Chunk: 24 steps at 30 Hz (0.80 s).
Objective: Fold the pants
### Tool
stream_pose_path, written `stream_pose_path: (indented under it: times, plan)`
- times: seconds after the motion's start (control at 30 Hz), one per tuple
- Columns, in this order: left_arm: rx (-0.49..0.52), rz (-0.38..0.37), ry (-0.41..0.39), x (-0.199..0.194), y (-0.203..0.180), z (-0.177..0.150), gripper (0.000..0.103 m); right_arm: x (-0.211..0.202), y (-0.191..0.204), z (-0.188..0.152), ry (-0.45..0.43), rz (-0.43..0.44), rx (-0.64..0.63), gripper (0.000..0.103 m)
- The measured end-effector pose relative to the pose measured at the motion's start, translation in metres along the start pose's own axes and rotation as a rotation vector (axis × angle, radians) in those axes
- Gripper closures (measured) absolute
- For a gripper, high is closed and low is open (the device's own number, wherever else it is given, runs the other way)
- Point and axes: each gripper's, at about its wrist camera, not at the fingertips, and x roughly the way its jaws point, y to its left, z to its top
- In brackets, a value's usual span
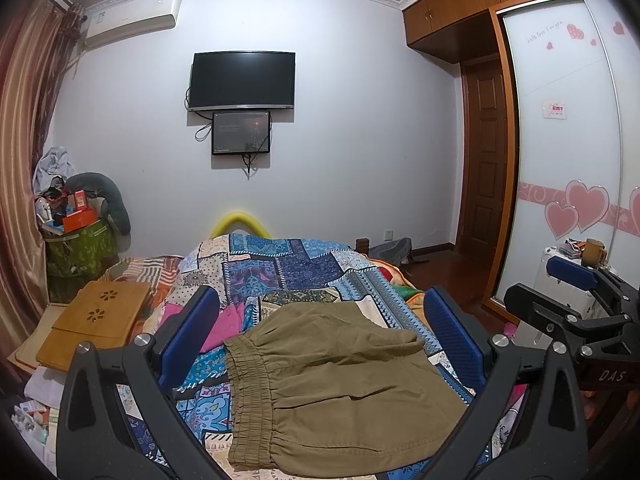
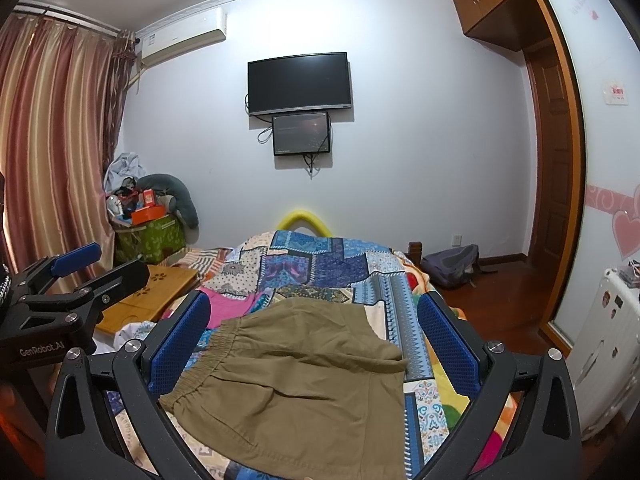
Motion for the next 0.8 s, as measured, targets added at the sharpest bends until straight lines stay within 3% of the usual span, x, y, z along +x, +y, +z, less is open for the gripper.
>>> stream_pose_path:
  times: [0.47, 0.8]
  plan:
    - [-0.012, 0.017, 0.018, 0.008, 0.004, 0.0, 0.0, 0.004, 0.001, 0.0, 0.01, -0.002, -0.004, 0.0]
    - [-0.06, 0.018, 0.169, 0.065, 0.031, -0.011, 0.0, 0.047, -0.019, -0.01, 0.077, -0.021, 0.009, 0.0]
